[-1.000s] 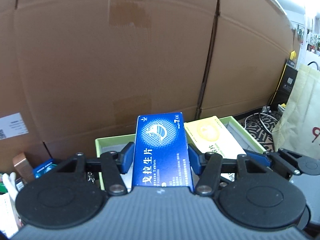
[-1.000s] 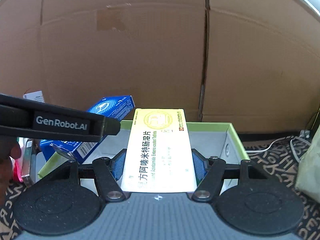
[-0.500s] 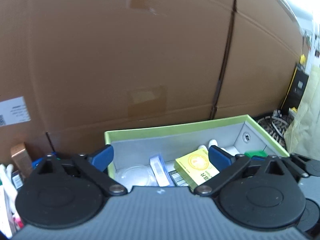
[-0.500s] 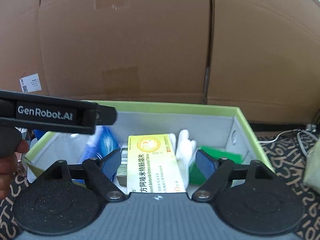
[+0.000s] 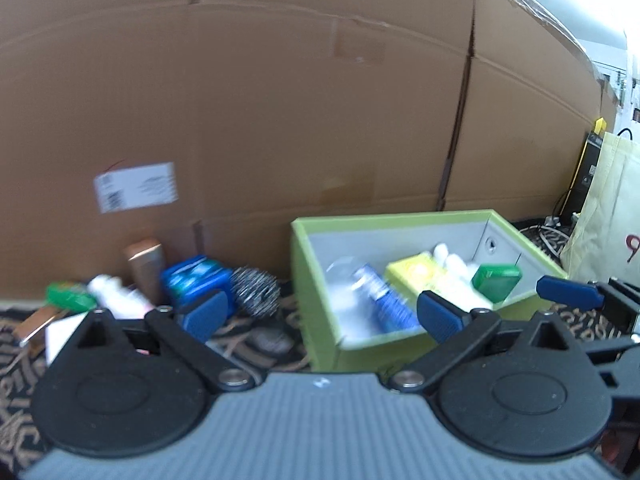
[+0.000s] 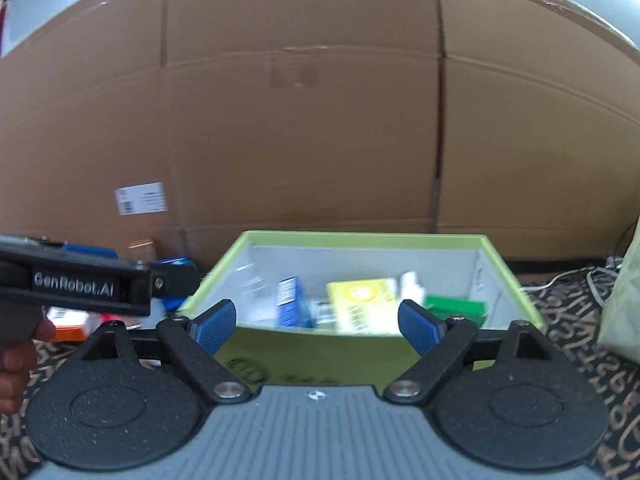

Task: Organize objects
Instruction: 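Grasp the white box with orange edge with the left tool while the right tool grasps the red tape roll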

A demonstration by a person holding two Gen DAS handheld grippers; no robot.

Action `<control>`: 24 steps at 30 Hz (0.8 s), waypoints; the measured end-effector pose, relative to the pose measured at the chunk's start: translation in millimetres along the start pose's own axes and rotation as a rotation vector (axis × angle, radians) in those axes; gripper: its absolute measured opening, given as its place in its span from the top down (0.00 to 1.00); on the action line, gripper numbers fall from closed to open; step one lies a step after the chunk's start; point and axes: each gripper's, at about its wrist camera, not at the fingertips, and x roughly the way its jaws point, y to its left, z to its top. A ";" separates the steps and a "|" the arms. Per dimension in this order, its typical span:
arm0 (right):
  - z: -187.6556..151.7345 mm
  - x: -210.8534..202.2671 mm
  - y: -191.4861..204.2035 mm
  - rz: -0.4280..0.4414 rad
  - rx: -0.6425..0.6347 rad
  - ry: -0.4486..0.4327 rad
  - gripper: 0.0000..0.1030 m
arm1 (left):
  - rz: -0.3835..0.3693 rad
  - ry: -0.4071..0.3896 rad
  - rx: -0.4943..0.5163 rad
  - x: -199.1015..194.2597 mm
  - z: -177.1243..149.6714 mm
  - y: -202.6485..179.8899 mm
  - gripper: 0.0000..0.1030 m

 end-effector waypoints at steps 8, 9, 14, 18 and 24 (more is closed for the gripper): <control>-36.1 -0.6 44.7 0.127 0.010 0.095 0.11 | 0.137 0.034 -0.066 -40.5 -47.1 54.6 0.00; -40.0 -0.9 49.1 0.140 0.019 0.107 0.11 | 0.153 0.042 -0.086 -43.0 -51.6 63.4 0.00; -51.3 2.7 65.5 0.186 0.063 0.159 0.11 | 0.225 0.074 -0.182 -46.4 -64.9 105.7 0.00; -52.6 2.4 75.9 0.198 0.056 0.174 0.11 | 0.265 0.090 -0.226 -39.3 -69.7 125.9 0.00; -54.0 2.8 80.3 0.193 0.051 0.183 0.11 | 0.287 0.118 -0.279 -17.7 -68.7 141.1 0.00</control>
